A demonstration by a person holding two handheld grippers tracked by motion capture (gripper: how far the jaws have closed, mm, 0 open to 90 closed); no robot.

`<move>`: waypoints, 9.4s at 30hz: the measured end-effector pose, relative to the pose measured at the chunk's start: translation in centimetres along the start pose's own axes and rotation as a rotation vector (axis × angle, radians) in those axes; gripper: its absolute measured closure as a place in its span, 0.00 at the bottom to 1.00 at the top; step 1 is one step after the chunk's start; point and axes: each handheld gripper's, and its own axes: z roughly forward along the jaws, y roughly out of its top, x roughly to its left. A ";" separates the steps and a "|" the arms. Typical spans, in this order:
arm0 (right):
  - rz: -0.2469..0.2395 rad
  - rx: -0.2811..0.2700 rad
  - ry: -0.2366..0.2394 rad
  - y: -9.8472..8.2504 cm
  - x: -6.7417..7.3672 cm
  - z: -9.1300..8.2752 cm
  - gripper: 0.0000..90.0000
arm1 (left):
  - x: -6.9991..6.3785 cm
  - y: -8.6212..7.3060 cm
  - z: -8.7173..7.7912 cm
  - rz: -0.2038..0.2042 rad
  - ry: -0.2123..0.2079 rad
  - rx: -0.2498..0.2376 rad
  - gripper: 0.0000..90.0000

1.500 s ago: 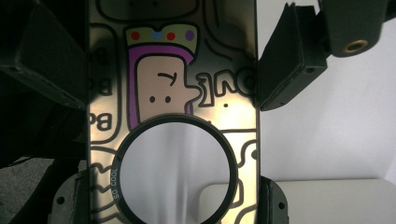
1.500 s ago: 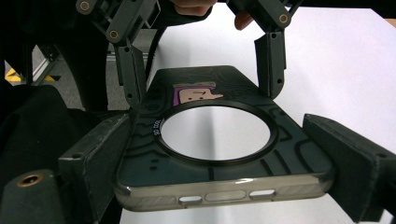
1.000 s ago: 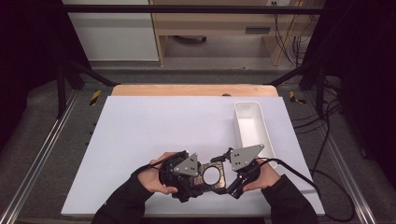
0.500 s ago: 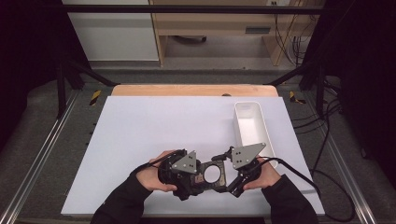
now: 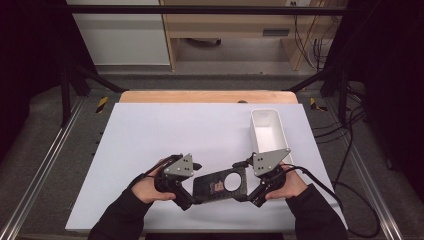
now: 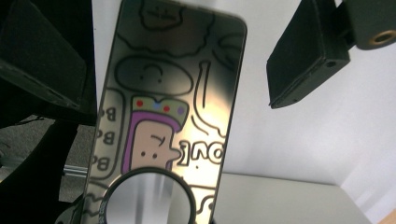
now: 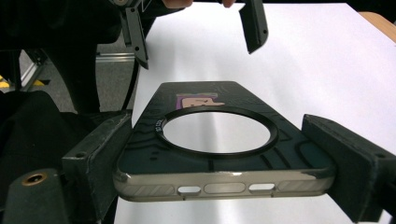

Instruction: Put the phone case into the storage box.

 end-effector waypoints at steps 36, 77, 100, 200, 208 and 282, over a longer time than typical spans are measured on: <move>-0.025 0.181 0.039 3.5 -0.2 0.3 0.13 | -0.3 -1.3 2.5 -0.034 -0.064 0.141 0.00; -0.106 0.323 0.073 7.1 0.2 2.4 0.13 | -0.5 0.0 5.6 0.084 -0.107 0.352 0.04; -0.100 0.328 0.070 7.1 0.1 2.6 0.13 | -0.6 0.1 5.9 0.097 -0.083 0.357 0.13; 0.035 -0.079 0.006 4.5 0.3 0.7 0.04 | 0.0 -0.5 4.5 0.021 -0.121 -0.018 0.13; 0.042 -0.078 0.012 4.3 0.1 1.2 0.04 | -0.1 -1.0 4.8 0.018 -0.117 -0.060 0.13; 0.043 -0.055 0.116 4.0 0.1 3.1 0.13 | -0.8 -1.9 6.4 0.056 -0.158 -0.064 0.13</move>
